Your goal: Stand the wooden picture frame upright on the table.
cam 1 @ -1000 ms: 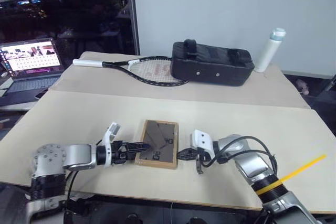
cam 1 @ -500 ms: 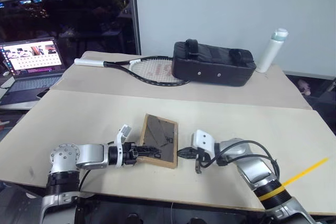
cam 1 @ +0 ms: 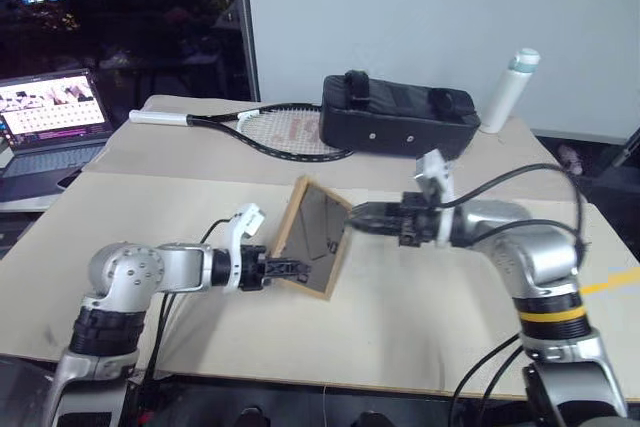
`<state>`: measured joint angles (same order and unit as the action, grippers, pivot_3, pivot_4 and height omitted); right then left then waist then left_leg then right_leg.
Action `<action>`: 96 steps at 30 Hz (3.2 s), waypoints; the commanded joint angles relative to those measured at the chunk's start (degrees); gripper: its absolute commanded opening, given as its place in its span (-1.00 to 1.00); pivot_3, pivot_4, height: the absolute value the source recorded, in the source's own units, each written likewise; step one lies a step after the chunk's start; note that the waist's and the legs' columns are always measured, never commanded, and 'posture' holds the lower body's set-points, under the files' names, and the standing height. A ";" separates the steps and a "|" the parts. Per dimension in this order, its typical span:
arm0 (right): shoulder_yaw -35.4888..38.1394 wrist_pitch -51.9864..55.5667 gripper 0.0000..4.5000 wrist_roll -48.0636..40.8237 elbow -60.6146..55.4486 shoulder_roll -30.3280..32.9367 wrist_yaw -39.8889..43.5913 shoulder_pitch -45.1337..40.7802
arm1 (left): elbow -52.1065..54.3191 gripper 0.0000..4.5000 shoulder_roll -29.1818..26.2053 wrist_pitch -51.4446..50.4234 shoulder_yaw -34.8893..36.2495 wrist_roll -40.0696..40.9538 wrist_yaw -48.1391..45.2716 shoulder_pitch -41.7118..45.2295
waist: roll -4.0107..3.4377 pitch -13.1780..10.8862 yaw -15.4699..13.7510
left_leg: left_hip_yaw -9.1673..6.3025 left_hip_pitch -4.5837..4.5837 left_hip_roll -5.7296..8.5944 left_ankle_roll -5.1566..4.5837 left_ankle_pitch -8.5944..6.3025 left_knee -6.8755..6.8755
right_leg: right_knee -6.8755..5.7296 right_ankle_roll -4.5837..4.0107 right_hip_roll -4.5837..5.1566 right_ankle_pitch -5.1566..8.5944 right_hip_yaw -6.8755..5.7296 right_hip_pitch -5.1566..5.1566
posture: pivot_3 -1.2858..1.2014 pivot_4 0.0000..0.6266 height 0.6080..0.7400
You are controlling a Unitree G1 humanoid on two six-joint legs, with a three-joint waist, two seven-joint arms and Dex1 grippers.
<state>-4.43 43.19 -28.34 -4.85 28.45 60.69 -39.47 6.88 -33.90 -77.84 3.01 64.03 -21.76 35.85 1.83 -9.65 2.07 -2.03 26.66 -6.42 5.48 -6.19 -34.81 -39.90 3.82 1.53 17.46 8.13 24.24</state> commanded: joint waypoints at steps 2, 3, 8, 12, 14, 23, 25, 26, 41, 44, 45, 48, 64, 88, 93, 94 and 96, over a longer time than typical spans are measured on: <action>0.56 -3.55 0.56 1.22 2.38 -0.23 -1.49 -1.90 | 3.23 -0.53 1.07 -1.59 1.17 -0.14 0.73 3.05 | -0.01 -0.01 0.02 | 0.00 0.03 0.01 -0.03 -0.02 0.02 | 0.05 0.01 0.01 0.00 0.00 0.00 | 0.03 -0.52 0.05; 0.17 -4.27 0.70 1.57 2.84 -0.34 -1.48 -1.85 | 3.33 -0.53 1.62 -2.41 1.69 0.37 1.30 3.47 | -0.01 -0.01 0.04 | 0.00 0.04 0.01 -0.03 -0.02 0.04 | 0.06 0.01 0.01 0.00 0.00 0.02 | 0.03 -0.52 0.05; -0.08 -5.60 0.98 -1.21 2.11 -2.95 0.43 -2.05 | 2.35 -0.53 4.65 -8.27 5.01 3.54 3.92 4.79 | -0.01 -0.02 0.44 | -0.02 0.04 0.01 -0.05 -0.02 0.05 | 0.04 0.01 0.00 0.00 0.00 0.03 | 0.03 -0.52 0.05; 0.17 -5.92 0.98 -3.19 -0.39 -3.86 1.97 -1.68 | -0.60 -0.53 6.26 -12.20 8.18 3.40 5.46 5.66 | -0.01 -0.02 0.42 | -0.06 0.03 0.00 -0.05 -0.02 0.04 | 0.01 0.01 -0.01 0.00 -0.02 0.01 | 0.03 -0.52 0.05; 0.57 -5.39 0.98 -4.68 -2.23 -4.04 2.69 -1.40 | -4.39 -0.53 6.27 -14.29 9.41 5.51 5.95 6.22 | -0.01 -0.02 0.40 | -0.06 0.04 0.00 -0.05 -0.02 0.00 | 0.01 0.01 -0.01 -0.01 -0.03 0.01 | 0.03 -0.52 0.05; 1.97 -6.22 0.98 -4.23 -2.76 1.14 2.95 -0.26 | -15.22 -0.53 -0.61 -14.66 4.97 14.20 6.16 9.17 | 0.00 -0.03 0.36 | -0.11 0.04 0.01 -0.05 -0.02 0.02 | 0.01 0.02 -0.01 0.00 -0.07 0.00 | 0.03 -0.52 0.05; 1.87 -8.18 0.98 -1.40 -0.14 3.10 1.96 -0.48 | -15.97 -0.53 -1.95 -14.66 4.44 15.87 5.72 9.15 | 0.00 -0.03 0.42 | -0.11 0.04 0.01 -0.05 -0.02 0.04 | 0.01 0.01 0.00 0.00 -0.07 0.02 | 0.03 -0.52 0.05; 2.01 -10.18 0.98 0.67 2.52 4.19 1.11 -0.69 | -16.55 -0.53 -2.80 -14.66 4.26 16.89 5.33 9.06 | 0.00 -0.03 0.40 | -0.11 0.04 0.01 -0.04 -0.02 0.05 | 0.01 0.01 0.00 0.00 -0.07 0.02 | 0.03 -0.52 0.05; -1.47 -63.42 0.98 31.62 15.14 9.28 -14.97 7.96 | -38.96 -0.53 -9.97 -14.66 1.06 44.32 6.63 7.33 | -0.02 -0.06 0.59 | -0.10 0.04 0.01 -0.05 -0.02 0.07 | 0.00 0.00 0.00 0.04 -0.08 0.08 | 0.03 -0.52 0.05; -3.24 -76.42 0.98 40.75 18.91 8.02 -24.05 6.88 | -39.87 -0.53 -13.37 -14.66 -6.63 48.97 0.00 7.25 | -0.03 -0.08 0.53 | -0.10 0.02 0.01 -0.04 -0.02 0.09 | -0.01 0.00 0.00 0.04 -0.08 0.09 | 0.03 -0.52 0.05; -3.47 -79.04 0.98 43.10 19.91 7.53 -26.94 6.05 | -39.39 -0.53 -14.21 -14.66 -8.27 48.97 -1.07 7.52 | -0.02 -0.08 0.47 | -0.10 0.04 0.01 -0.04 -0.02 0.08 | -0.03 0.00 -0.01 0.04 -0.08 0.11 | 0.03 -0.52 0.05; -4.89 -84.93 0.98 50.32 22.58 6.73 -33.97 3.50 | -39.89 -0.53 -16.28 -14.66 -12.66 48.97 -5.30 9.25 | -0.05 -0.11 0.41 | -0.09 0.05 0.02 -0.03 -0.01 0.04 | -0.05 -0.01 0.00 0.04 -0.08 0.10 | 0.03 -0.52 0.05; -8.51 -97.30 0.98 62.84 29.62 6.52 -51.42 -2.98 | -38.15 -0.53 -19.09 -14.66 -19.96 48.97 -13.41 11.31 | 0.00 -0.16 0.45 | -0.14 0.04 0.02 -0.01 0.01 -0.08 | -0.29 -0.05 -0.01 0.07 -0.08 0.07 | 0.03 -0.52 0.05; -10.89 -94.36 -0.39 57.24 22.29 4.71 -44.94 1.01 | -20.96 -0.53 -17.70 -6.96 -7.09 48.97 -2.29 -3.95 | 0.00 -0.16 0.34 | -0.18 0.01 0.01 -0.02 0.02 -0.24 | -0.42 -0.27 0.00 -0.07 -0.09 0.00 | 0.03 -0.52 0.05; -10.92 -94.44 -0.43 56.78 23.10 4.73 -44.53 1.13 | -17.54 0.19 -18.81 -4.79 -1.89 48.97 -2.32 -6.82 | 0.08 -0.19 0.29 | -0.22 0.00 0.01 -0.02 0.02 -0.28 | -0.42 -0.24 0.00 -0.05 -0.12 -0.04 | 0.03 -0.52 0.05; -10.97 -94.53 -0.46 56.71 23.40 4.74 -44.49 1.06 | -17.26 0.33 -19.18 -4.08 -0.82 48.97 -1.70 -7.26 | 0.08 -0.19 0.34 | -0.21 0.01 0.02 -0.02 0.02 -0.30 | -0.42 -0.24 0.01 -0.05 -0.11 -0.04 | 0.03 -0.52 0.05; -11.09 -94.54 -0.46 56.18 23.96 4.79 -44.20 0.91 | -16.21 0.67 -20.29 -3.33 1.19 48.97 -1.40 -8.24 | 0.08 -0.19 0.30 | -0.21 -0.02 0.02 -0.02 0.01 -0.30 | -0.42 -0.24 0.01 -0.05 -0.12 -0.08 | 0.03 -0.52 0.05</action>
<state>-17.76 -51.52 30.67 19.84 32.88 17.22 -37.61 -11.49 -52.81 -82.22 1.49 112.50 -23.30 28.27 1.90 -9.83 2.36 -2.25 26.64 -6.41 5.46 -6.18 -35.11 -40.31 3.58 1.54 17.41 8.01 24.16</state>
